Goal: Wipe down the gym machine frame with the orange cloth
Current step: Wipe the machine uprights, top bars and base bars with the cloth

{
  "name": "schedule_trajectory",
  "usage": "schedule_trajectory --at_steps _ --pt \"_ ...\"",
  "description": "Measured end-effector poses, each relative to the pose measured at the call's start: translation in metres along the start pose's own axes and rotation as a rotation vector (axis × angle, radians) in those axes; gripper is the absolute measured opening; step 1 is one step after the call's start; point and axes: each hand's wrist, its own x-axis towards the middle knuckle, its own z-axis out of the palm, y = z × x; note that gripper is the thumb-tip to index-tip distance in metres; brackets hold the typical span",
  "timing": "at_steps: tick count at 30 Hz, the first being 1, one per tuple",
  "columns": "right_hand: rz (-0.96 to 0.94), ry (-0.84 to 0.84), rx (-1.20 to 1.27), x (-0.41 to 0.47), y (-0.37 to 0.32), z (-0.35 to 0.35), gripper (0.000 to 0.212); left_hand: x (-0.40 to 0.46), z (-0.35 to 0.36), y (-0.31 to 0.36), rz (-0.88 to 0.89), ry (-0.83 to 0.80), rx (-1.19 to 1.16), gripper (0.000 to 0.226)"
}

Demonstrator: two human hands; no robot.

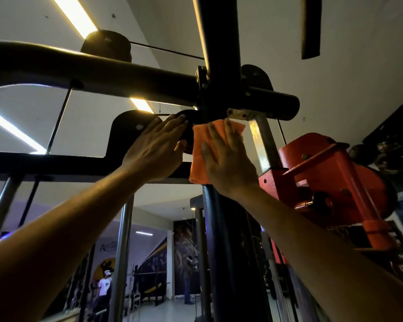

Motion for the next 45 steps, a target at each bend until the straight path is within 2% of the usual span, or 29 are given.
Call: schedule_trajectory --at_steps 7,14,22,26,29,34,37,43,45 --pt "0.031 -0.036 0.034 0.067 -0.007 -0.012 0.065 -0.001 -0.006 0.005 -0.043 0.009 -0.038 0.055" --pt "-0.021 -0.008 0.14 0.003 0.009 0.001 0.063 -0.003 -0.008 0.008 -0.025 -0.009 -0.001 0.059" --pt "0.037 -0.012 0.203 0.054 0.001 -0.005 0.06 -0.005 -0.006 0.006 -0.004 -0.022 0.027 0.062" --pt "-0.004 -0.027 0.223 -0.013 0.008 0.002 0.062 -0.01 -0.009 0.011 -0.016 -0.048 0.056 0.061" --pt "0.005 -0.066 0.225 -0.074 0.015 0.006 0.059 -0.021 -0.006 0.014 0.037 -0.102 0.141 0.061" --pt "0.062 -0.053 0.225 -0.049 0.005 -0.003 0.064 -0.042 -0.001 0.011 0.08 -0.135 0.092 0.072" --pt "0.058 -0.024 0.239 -0.044 0.001 -0.001 0.062 -0.056 0.002 0.013 0.116 -0.095 0.053 0.069" --pt "0.025 0.047 0.129 -0.18 0.003 0.014 0.058 -0.105 0.012 0.04 0.134 0.024 -0.172 0.056" --pt "0.044 0.037 0.133 -0.187 0.002 0.013 0.059 -0.117 0.01 0.051 0.127 0.077 -0.269 0.049"
